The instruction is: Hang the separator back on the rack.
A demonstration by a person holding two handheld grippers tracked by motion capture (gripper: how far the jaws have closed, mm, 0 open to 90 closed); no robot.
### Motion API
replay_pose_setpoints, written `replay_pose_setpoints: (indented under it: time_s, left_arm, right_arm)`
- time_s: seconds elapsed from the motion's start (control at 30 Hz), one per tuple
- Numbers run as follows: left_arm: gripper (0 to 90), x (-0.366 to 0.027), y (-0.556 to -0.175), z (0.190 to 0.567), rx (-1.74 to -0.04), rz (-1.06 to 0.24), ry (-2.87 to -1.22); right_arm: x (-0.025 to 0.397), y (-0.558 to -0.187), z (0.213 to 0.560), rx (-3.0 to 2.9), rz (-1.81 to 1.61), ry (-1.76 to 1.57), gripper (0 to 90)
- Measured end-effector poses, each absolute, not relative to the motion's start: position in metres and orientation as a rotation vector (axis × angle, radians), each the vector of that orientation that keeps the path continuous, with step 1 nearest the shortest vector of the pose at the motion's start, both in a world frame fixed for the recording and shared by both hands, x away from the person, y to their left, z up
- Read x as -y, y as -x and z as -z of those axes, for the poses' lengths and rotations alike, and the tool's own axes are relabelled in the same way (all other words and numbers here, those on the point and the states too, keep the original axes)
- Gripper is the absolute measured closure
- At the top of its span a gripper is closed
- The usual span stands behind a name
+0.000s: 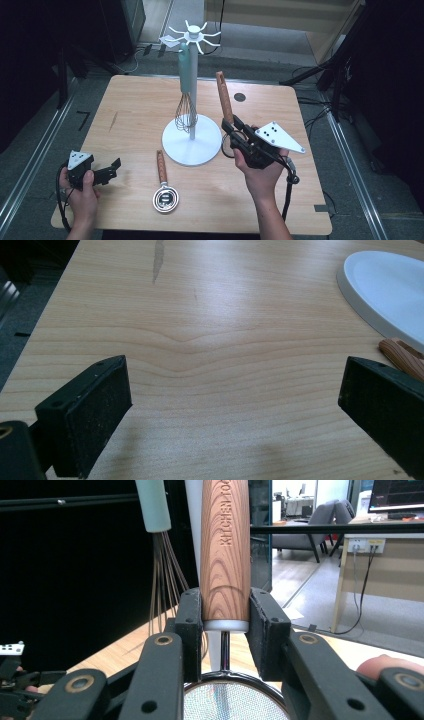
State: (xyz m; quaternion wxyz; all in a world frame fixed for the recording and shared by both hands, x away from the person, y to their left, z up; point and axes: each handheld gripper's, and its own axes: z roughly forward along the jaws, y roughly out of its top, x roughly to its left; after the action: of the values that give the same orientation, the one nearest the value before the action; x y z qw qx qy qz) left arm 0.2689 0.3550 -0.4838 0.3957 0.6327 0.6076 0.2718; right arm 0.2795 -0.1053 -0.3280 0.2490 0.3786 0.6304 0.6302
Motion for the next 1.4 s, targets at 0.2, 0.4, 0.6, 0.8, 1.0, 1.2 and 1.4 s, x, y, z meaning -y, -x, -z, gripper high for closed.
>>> replay_pose_setpoints:
  time_s: [0.2,0.4,0.6,0.8,1.0,1.2,1.4]
  left_arm:
    - [0.6,-0.355,-0.269,0.484,-1.54,-0.689,-1.604]
    - [0.6,-0.355,-0.269,0.484,-1.539,-0.689,-1.603]
    - [0.6,-0.355,-0.269,0.484,-1.539,-0.687,-1.604]
    - [0.6,-0.356,-0.269,0.484,-1.538,-0.687,-1.603]
    - [0.6,-0.356,-0.269,0.484,-1.537,-0.686,-1.604]
    - [0.6,-0.356,-0.269,0.484,-1.536,-0.686,-1.604]
    - [0.6,-0.356,-0.269,0.484,-1.536,-0.686,-1.602]
  right_arm:
    - [0.103,-0.279,0.322,-1.709,-1.73,-1.006,71.0]
    - [0.102,-0.279,0.317,-1.705,-1.742,-0.993,71.0]
    - [0.099,-0.279,0.314,-1.7,-1.748,-0.978,71.0]
    - [0.098,-0.279,0.312,-1.695,-1.753,-0.966,71.0]
    - [0.096,-0.279,0.31,-1.687,-1.759,-0.952,71.0]
    - [0.095,-0.278,0.308,-1.682,-1.768,-0.948,71.0]
    - [0.095,-0.278,0.305,-1.673,-1.775,-0.939,71.0]
